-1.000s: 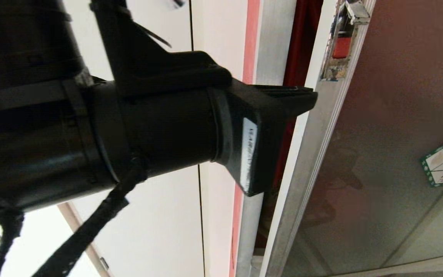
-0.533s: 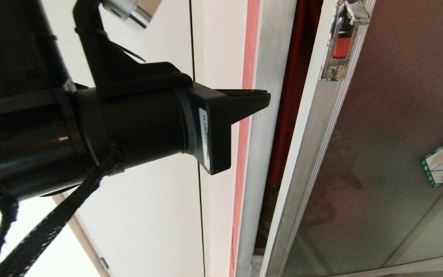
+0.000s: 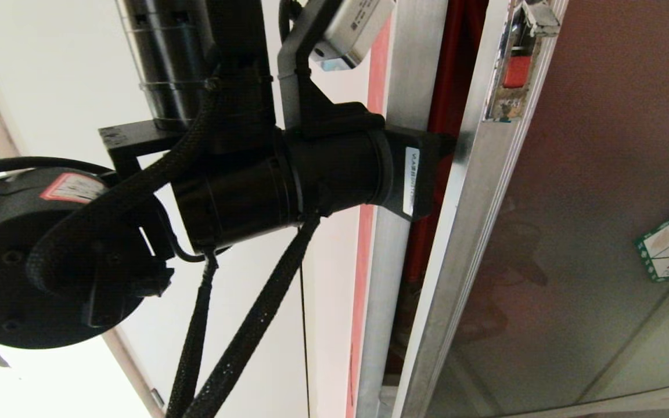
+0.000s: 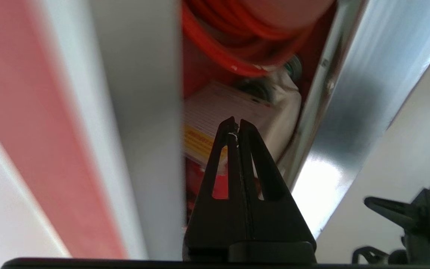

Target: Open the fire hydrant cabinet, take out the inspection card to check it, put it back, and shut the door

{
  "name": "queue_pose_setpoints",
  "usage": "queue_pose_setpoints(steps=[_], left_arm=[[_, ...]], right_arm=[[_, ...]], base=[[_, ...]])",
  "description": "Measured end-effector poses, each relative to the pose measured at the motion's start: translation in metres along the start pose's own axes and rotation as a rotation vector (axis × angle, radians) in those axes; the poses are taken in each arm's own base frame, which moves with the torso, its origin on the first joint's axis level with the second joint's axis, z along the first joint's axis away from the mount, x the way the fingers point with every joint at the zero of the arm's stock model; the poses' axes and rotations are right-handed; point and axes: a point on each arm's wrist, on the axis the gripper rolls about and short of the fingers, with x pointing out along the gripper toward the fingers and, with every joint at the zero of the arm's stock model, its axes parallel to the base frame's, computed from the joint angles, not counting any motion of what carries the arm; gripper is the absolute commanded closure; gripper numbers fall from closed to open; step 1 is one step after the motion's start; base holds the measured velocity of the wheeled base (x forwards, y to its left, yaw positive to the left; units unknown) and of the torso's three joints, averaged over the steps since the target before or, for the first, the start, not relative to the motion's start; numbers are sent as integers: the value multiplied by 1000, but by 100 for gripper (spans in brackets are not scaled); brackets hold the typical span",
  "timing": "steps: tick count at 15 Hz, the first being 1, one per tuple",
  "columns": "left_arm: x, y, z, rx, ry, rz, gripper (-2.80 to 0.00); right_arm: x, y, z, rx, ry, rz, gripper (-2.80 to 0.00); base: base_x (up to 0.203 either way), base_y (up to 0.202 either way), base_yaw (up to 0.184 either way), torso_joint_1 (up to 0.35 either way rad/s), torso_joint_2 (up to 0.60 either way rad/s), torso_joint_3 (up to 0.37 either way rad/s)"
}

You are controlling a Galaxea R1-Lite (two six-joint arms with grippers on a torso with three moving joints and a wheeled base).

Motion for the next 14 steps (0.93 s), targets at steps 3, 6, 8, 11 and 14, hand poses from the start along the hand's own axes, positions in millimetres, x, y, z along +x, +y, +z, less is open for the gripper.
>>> queue_pose_setpoints(steps=[3, 6, 8, 11, 14], left_arm=[[5, -13, -4, -7, 10, -42, 0], [-4, -35, -2, -15, 13, -106, 0], [-12, -48, 1, -20, 10, -146, 0], [-22, -55, 4, -22, 7, -165, 0], [-29, -59, 5, -21, 6, -179, 0]], right_arm=[[0, 0, 0, 0, 1, 0, 0], [0, 0, 0, 1, 1, 0, 0], [0, 0, 0, 1, 2, 0, 0], [0, 0, 0, 1, 2, 0, 0], [0, 0, 0, 2, 2, 0, 0]], base=[[0, 0, 0, 0, 0, 0], [0, 0, 0, 0, 0, 0], [0, 0, 0, 0, 0, 0], [0, 0, 0, 0, 0, 0], [0, 0, 0, 0, 0, 0]])
